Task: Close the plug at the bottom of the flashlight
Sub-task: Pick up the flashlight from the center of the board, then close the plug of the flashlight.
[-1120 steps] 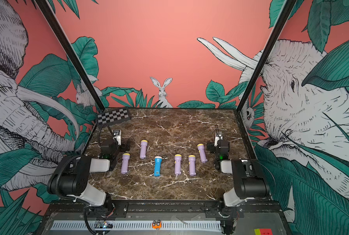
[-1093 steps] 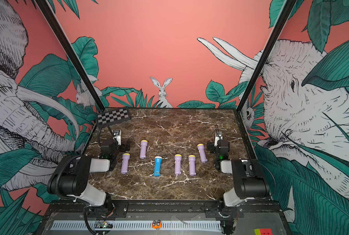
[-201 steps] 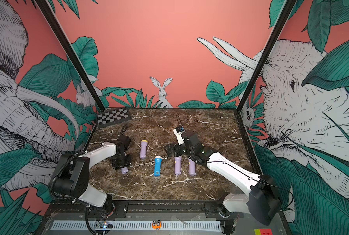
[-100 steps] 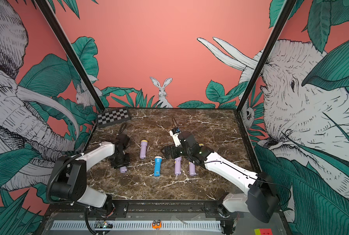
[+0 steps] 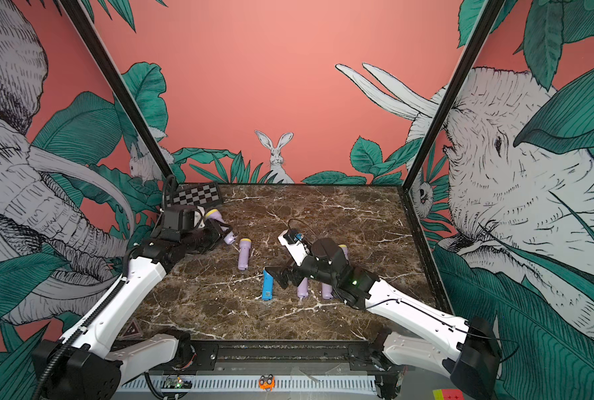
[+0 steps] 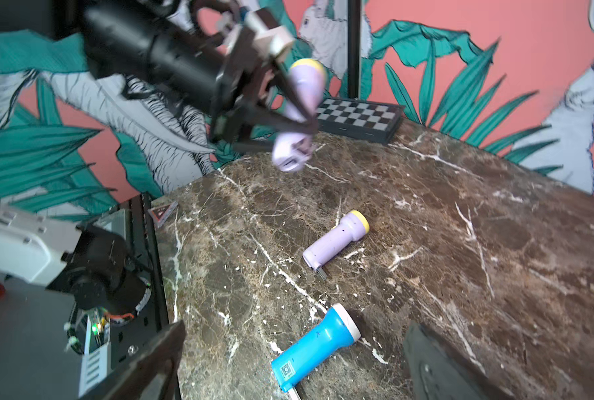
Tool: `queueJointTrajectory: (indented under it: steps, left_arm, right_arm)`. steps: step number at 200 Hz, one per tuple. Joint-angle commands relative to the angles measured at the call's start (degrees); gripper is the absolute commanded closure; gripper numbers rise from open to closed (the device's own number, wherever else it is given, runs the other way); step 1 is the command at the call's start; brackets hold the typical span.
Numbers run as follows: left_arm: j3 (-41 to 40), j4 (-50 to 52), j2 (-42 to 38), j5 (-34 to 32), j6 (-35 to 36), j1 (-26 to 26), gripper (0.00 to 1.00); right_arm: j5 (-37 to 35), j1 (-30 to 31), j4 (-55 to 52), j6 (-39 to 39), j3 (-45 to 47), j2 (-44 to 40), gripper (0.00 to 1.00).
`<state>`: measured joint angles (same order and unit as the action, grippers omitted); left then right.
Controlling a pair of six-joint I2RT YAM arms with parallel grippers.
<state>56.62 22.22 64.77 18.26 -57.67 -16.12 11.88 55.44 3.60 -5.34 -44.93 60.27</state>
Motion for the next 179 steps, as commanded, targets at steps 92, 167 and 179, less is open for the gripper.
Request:
queueJointTrajectory:
  steps: [92, 167, 179]
  left_arm:
    - [-4.2, -34.8, 5.0, 3.0, -21.5, -12.8, 1.00]
    - [-11.6, -49.0, 2.6, 3.7, -25.3, -14.5, 1.00]
    - [-12.7, -51.1, 2.6, 3.9, -27.0, -14.6, 1.00]
  right_arm:
    - [-21.5, 18.3, 12.9, 35.9, 2.7, -0.7, 0.01]
    - [-8.1, 10.6, 16.6, 15.3, 3.1, -6.4, 0.01]
    - [-4.6, 8.6, 15.9, 14.0, 3.0, -6.7, 0.02]
